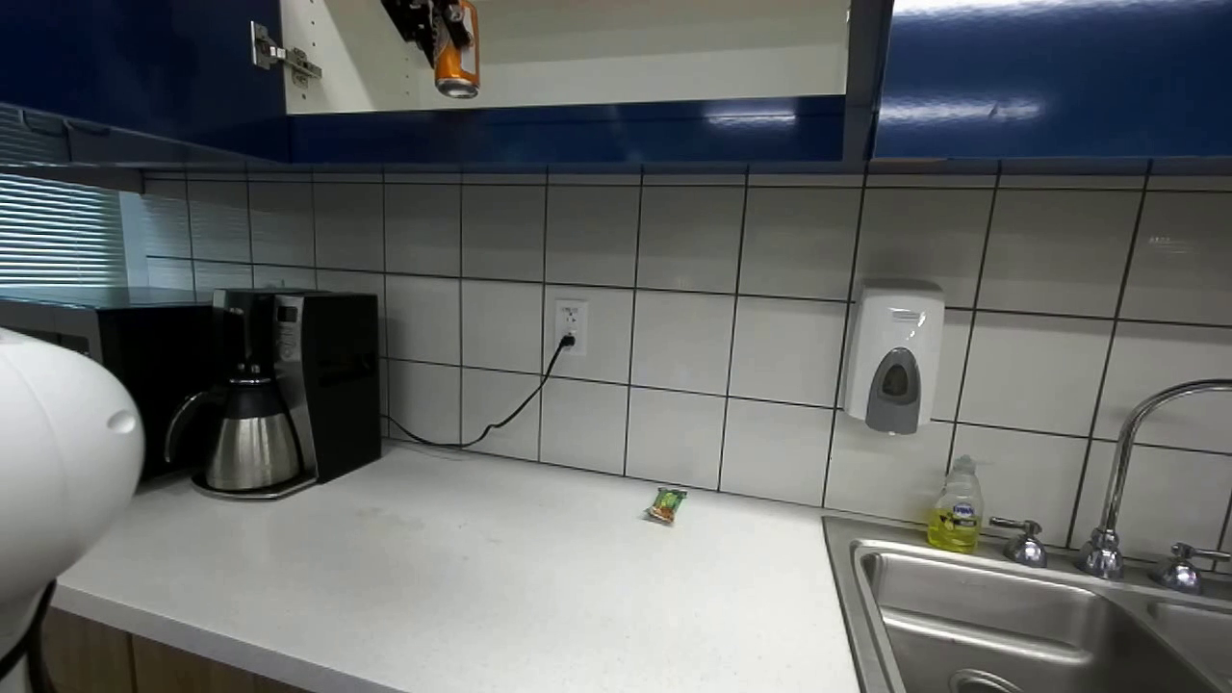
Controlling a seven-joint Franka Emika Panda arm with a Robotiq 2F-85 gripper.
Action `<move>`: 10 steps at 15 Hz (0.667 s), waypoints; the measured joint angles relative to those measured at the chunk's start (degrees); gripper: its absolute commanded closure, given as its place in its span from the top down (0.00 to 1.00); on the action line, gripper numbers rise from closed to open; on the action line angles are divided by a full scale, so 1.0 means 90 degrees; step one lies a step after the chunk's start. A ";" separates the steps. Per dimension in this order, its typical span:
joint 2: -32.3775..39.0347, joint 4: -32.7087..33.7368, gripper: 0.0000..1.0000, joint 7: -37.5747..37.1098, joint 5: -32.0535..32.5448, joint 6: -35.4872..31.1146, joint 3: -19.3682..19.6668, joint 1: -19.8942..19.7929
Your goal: Put the orange can in the open upper cabinet.
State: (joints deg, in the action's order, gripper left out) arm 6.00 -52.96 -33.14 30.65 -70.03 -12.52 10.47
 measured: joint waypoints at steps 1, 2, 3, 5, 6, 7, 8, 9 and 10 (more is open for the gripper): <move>0.0090 0.0122 0.38 0.0001 0.0021 0.0027 0.0018 0.0016; 0.0171 0.0233 0.38 0.0002 0.0032 0.0051 0.0022 0.0016; 0.0248 0.0335 0.38 0.0002 0.0040 0.0068 0.0028 0.0016; 0.0401 0.0536 0.38 0.0004 0.0059 0.0096 0.0045 0.0016; 0.0474 0.0626 0.38 0.0006 0.0067 0.0105 0.0054 0.0015; 0.0549 0.0715 0.38 0.0008 0.0078 0.0113 0.0065 0.0015; 0.0622 0.0797 0.38 0.0012 0.0092 0.0119 0.0079 0.0015; 0.0692 0.0884 0.38 0.0019 0.0103 0.0124 0.0097 0.0015; 0.0762 0.0980 0.38 0.0039 0.0108 0.0126 0.0122 0.0015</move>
State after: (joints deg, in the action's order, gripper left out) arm 12.86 -44.15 -32.79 31.62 -68.90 -11.42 10.60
